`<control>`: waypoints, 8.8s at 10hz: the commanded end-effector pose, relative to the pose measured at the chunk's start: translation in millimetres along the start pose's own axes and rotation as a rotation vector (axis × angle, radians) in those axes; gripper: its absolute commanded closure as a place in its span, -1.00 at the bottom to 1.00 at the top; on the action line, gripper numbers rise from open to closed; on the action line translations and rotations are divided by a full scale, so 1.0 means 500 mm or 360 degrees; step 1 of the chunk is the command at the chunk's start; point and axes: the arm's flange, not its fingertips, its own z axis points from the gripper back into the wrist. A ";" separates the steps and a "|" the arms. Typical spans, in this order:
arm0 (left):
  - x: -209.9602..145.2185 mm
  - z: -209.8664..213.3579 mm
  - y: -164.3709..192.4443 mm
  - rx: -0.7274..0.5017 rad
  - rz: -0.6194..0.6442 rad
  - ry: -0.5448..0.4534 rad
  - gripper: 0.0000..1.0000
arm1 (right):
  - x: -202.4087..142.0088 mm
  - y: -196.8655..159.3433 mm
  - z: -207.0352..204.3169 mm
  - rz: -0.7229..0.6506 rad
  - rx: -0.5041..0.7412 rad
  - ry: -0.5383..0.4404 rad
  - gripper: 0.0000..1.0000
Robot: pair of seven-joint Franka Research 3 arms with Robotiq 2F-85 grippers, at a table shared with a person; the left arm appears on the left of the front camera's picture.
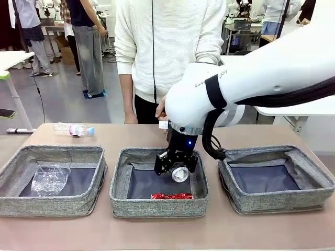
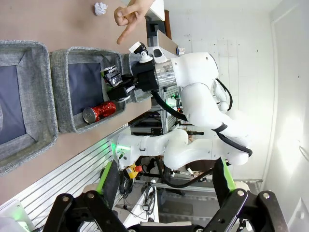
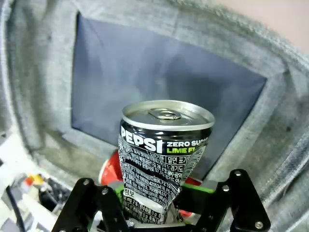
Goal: Sort the waste into the appropriate baskets.
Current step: Place the picked waste into the Fabric basket indicated by the person, then pick up the waste item pointed out by the person.
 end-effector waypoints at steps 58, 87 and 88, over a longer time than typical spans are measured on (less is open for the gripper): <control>0.213 -0.187 0.106 0.2139 -0.2062 0.0966 -1.00 | -0.515 -0.588 0.484 -0.0995 0.1520 -0.1065 -1.00; 0.706 -0.277 0.442 0.1139 -0.2296 0.1632 -1.00 | -0.515 -0.588 0.484 -0.0995 0.1520 -0.1065 -1.00; 0.712 -0.287 0.449 0.1145 -0.2258 0.1661 -1.00 | -0.515 -0.588 0.484 -0.0995 0.1520 -0.1065 -1.00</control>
